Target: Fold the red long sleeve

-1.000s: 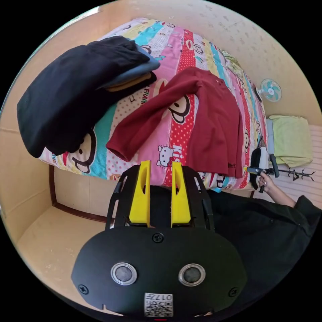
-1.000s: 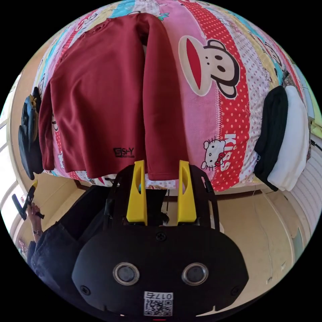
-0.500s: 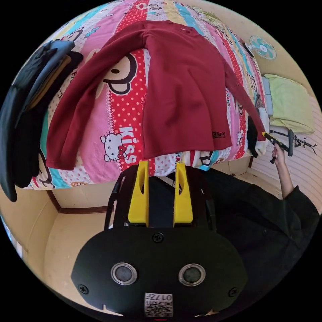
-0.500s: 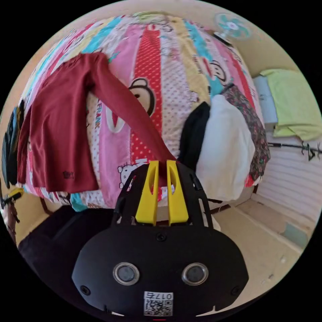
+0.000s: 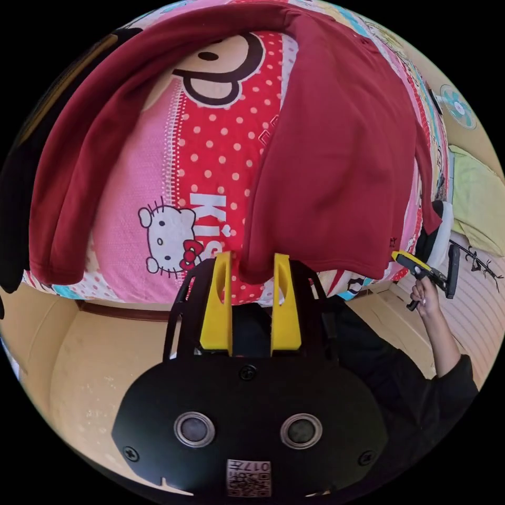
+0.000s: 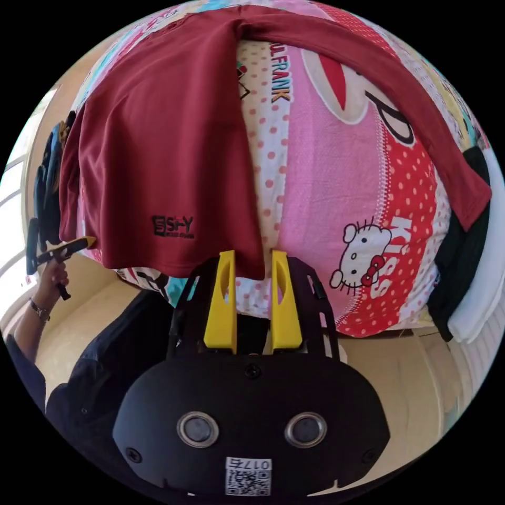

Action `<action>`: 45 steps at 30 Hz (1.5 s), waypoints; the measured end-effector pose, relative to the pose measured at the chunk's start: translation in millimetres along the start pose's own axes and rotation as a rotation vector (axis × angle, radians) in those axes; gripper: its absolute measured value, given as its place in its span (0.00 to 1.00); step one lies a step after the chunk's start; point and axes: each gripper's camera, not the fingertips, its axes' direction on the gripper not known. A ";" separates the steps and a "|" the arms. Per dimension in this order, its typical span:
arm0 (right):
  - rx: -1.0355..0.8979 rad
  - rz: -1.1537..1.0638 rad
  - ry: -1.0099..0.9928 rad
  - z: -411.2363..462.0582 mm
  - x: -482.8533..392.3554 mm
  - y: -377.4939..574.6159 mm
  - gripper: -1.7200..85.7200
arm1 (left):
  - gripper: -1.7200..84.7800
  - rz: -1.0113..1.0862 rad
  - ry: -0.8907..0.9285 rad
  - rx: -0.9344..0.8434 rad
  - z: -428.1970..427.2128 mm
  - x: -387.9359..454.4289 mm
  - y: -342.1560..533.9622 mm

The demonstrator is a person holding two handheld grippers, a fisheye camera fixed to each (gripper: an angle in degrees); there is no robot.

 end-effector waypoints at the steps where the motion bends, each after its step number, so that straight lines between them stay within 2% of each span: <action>1: 0.008 -0.030 -0.034 -6.2 2.1 8.0 0.07 | 0.08 0.042 0.064 -0.018 -0.7 1.7 2.2; 4: 0.055 -0.121 -0.005 -30.0 8.3 46.6 0.06 | 0.06 0.141 0.114 -0.026 -8.4 4.7 23.4; 8: 0.087 -0.129 -0.003 -46.6 26.1 105.4 0.06 | 0.06 0.191 0.177 -0.010 -15.9 -5.9 75.3; 12: -0.084 -0.135 0.005 10.2 46.8 158.6 0.06 | 0.06 0.162 0.096 -0.141 22.4 -6.8 109.9; 14: -0.149 -0.080 -0.050 34.5 61.7 170.9 0.07 | 0.08 0.019 0.091 -0.189 50.0 -16.7 126.1; 17: -0.078 0.093 -0.114 31.0 99.7 175.2 0.11 | 0.11 -0.215 0.134 -0.154 59.9 -40.3 150.9; 20: 0.162 0.282 -0.254 -2.6 152.4 164.7 0.14 | 0.11 -0.302 0.210 -0.068 56.7 -55.6 180.5; 22: 0.367 0.478 -0.406 -22.2 200.1 154.9 0.15 | 0.11 -0.316 0.204 -0.052 55.7 -60.7 197.7; 25: 0.576 0.744 -0.614 -18.6 251.5 146.2 0.16 | 0.11 -0.347 0.182 -0.015 53.1 -66.0 229.2; 30: 0.714 1.135 -0.829 23.4 299.9 152.6 0.16 | 0.11 -0.443 0.246 0.113 52.7 -68.9 284.8; 32: 0.651 1.220 -0.777 37.4 305.2 156.0 0.16 | 0.12 -0.518 0.307 0.166 63.5 -70.3 307.5; 35: 0.731 1.240 -0.789 51.9 306.1 168.6 0.15 | 0.12 -0.580 0.399 0.205 82.3 -68.4 325.0; 37: 0.864 1.177 -0.792 48.3 308.7 173.8 0.15 | 0.12 -0.586 0.421 0.216 90.4 -65.9 330.3; 38: 0.863 1.159 -0.780 46.2 310.6 172.1 0.14 | 0.12 -0.581 0.423 0.214 94.1 -64.8 331.8; 42: 0.654 1.144 -0.652 35.9 318.3 156.6 0.09 | 0.12 -0.528 0.387 0.200 99.0 -67.0 330.1; 45: 0.795 0.951 -0.602 -6.3 300.3 170.2 0.07 | 0.12 -0.509 0.383 0.210 101.5 -77.0 327.5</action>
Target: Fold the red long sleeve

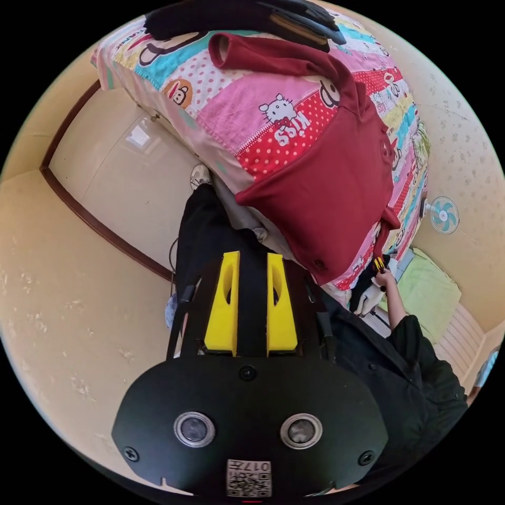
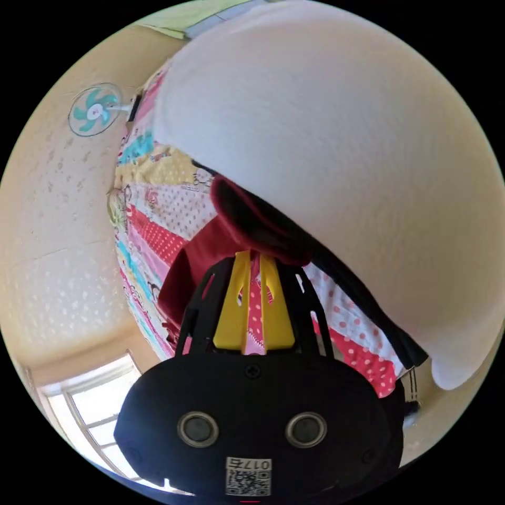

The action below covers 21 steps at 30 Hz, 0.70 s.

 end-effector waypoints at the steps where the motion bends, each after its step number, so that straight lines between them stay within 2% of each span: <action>1: 0.032 -0.096 -0.021 -22.8 -18.9 7.0 0.06 | 0.12 0.003 0.025 0.019 -2.1 -3.2 -3.2; 6: 0.258 -0.296 -0.012 -126.2 -63.0 32.8 0.06 | 0.12 0.031 0.188 0.139 -18.9 -12.7 -22.0; 9: 0.224 -0.265 0.058 -131.5 -63.5 21.9 0.05 | 0.13 0.050 0.300 0.195 -26.8 -22.3 -41.0; 11: 0.200 -0.238 -0.032 -132.8 -76.6 23.9 0.05 | 0.13 0.038 0.401 0.246 -33.4 -35.5 -58.3; 17: 0.193 -0.830 -0.168 -123.9 -272.2 133.6 0.05 | 0.15 -0.080 0.547 0.405 -55.5 -87.0 -98.2; 19: 0.120 -1.069 -0.241 -94.0 -349.9 198.7 0.06 | 0.15 -0.105 0.589 0.416 -56.5 -104.2 -112.9; 21: 0.042 -1.200 -0.274 -57.8 -397.9 248.2 0.06 | 0.16 -0.131 0.639 0.428 -55.6 -118.3 -126.6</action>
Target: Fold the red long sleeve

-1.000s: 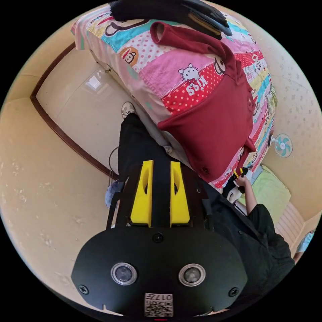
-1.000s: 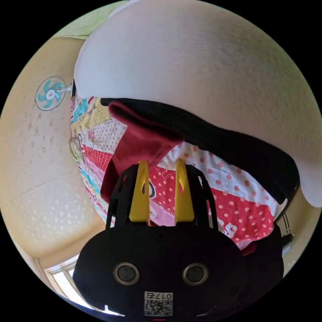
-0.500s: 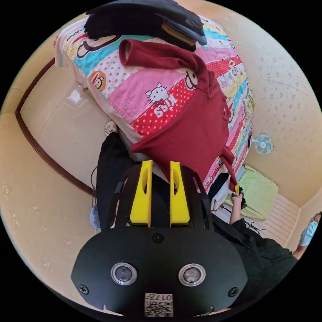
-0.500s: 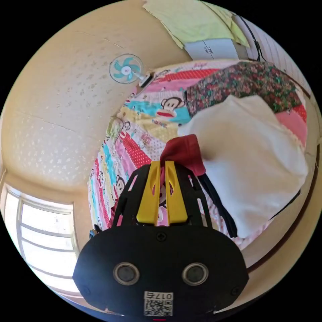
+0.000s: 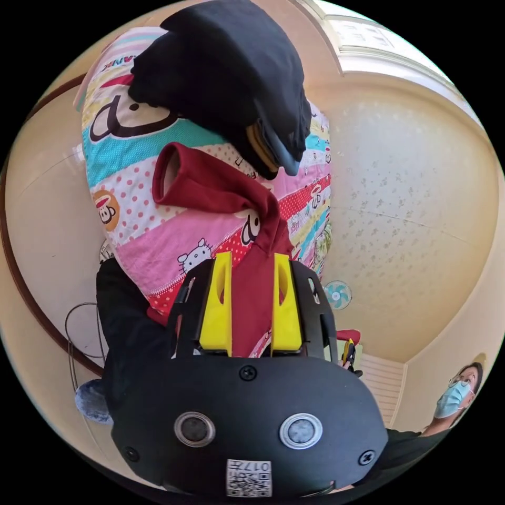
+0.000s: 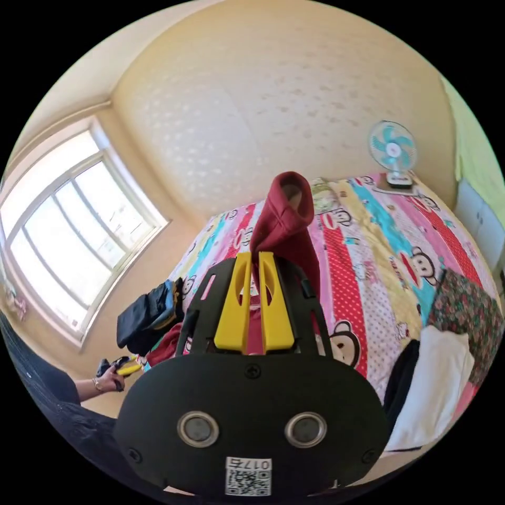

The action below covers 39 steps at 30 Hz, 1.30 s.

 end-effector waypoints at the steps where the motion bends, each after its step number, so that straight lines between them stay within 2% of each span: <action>1: -0.056 -0.071 -0.039 41.1 -34.0 -6.3 0.06 | 0.16 -0.015 0.036 0.016 0.1 -5.9 -9.4; 5: -0.288 -0.196 -0.113 179.8 -110.7 13.2 0.06 | 0.18 -0.042 0.108 0.075 3.0 -17.6 -40.6; 7: -0.580 -0.158 -0.108 282.3 -134.1 58.8 0.07 | 0.19 -0.108 0.110 0.113 3.0 -28.5 -51.8; 9: -0.776 -0.085 -0.139 331.6 -143.0 92.7 0.06 | 0.21 -0.212 0.120 0.155 3.2 -45.3 -59.6; 11: -0.803 -0.030 -0.187 343.6 -154.9 110.0 0.06 | 0.22 -0.368 0.145 0.186 8.3 -72.7 -68.7; 16: -0.883 0.039 -0.229 347.3 -178.1 118.2 0.06 | 0.22 -0.560 0.107 0.218 23.7 -122.0 -92.3; 18: -0.923 0.031 -0.200 352.3 -180.9 112.9 0.06 | 0.18 -0.640 0.122 0.216 29.8 -143.4 -97.2; 20: -0.947 0.020 -0.164 360.3 -182.2 102.6 0.06 | 0.08 -0.762 0.122 0.165 31.6 -166.9 -94.1; 22: -0.945 0.027 -0.141 373.4 -183.5 82.1 0.06 | 0.05 -0.644 0.190 0.153 25.9 -169.7 -99.2; 24: -0.918 0.036 -0.116 383.8 -186.3 63.6 0.07 | 0.04 -0.377 0.340 0.143 9.8 -156.2 -109.2; 25: -0.893 0.042 -0.089 391.3 -189.0 51.3 0.07 | 0.04 -0.163 0.409 0.124 -9.5 -139.6 -114.2; 26: -0.882 0.045 -0.078 395.3 -190.5 45.7 0.08 | 0.04 0.036 0.403 0.118 -33.6 -123.0 -113.5; 28: -0.863 0.047 -0.044 414.9 -197.1 29.9 0.10 | 0.04 0.205 0.367 0.136 -68.7 -117.1 -106.4; 30: -0.882 0.044 -0.017 434.1 -201.8 26.5 0.12 | 0.04 0.136 0.231 0.207 -97.9 -141.7 -97.7; 32: -0.920 0.036 -0.003 453.9 -209.1 27.9 0.14 | 0.05 -0.137 0.076 0.386 -128.8 -195.8 -75.1; 34: -0.959 -0.014 0.051 476.1 -224.1 32.1 0.16 | 0.13 -0.275 0.157 0.422 -134.5 -229.1 -65.2; 36: -0.978 -0.066 0.097 490.4 -235.5 35.0 0.16 | 0.18 -0.259 0.241 0.383 -127.9 -237.2 -66.0; 39: -1.006 -0.145 0.156 513.9 -248.9 37.3 0.15 | 0.22 -0.210 0.131 0.296 -107.8 -215.1 -65.4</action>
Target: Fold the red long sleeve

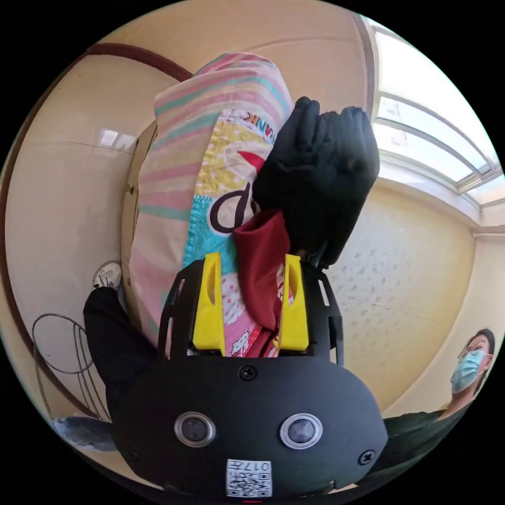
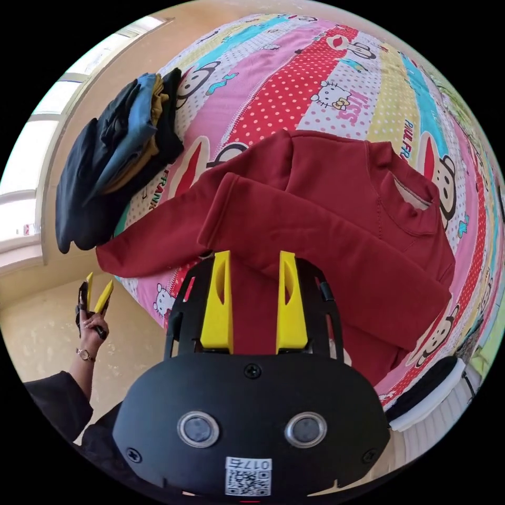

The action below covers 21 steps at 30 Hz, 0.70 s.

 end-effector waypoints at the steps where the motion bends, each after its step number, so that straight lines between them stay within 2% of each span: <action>1: -0.033 -0.030 -0.003 6.7 -4.6 -8.1 0.14 | 0.23 0.010 -0.026 -0.020 9.6 8.1 5.8; 3: -0.138 -0.103 -0.006 21.5 -12.4 -19.7 0.09 | 0.23 0.018 -0.026 -0.012 22.0 18.2 16.2; 4: -0.190 -0.152 0.060 25.9 -17.5 -25.5 0.07 | 0.23 0.021 -0.020 -0.004 30.2 22.8 21.8; 8: -0.121 -0.195 0.068 -8.5 -17.8 -30.5 0.04 | 0.21 -0.045 -0.020 0.047 50.0 22.1 32.1; 13: 0.231 -0.044 -0.019 -123.8 21.6 4.3 0.04 | 0.16 -0.140 0.015 0.078 57.0 6.9 33.7; 16: 0.344 -0.052 -0.028 -147.9 37.3 19.8 0.04 | 0.08 -0.108 0.036 0.079 56.6 5.6 37.5; 18: 0.298 -0.089 -0.057 -128.8 43.4 14.9 0.04 | 0.07 -0.105 0.100 0.080 54.3 9.6 42.3; 21: 0.038 -0.071 -0.182 -69.7 54.8 1.9 0.05 | 0.06 -0.045 0.140 0.085 47.0 38.0 56.1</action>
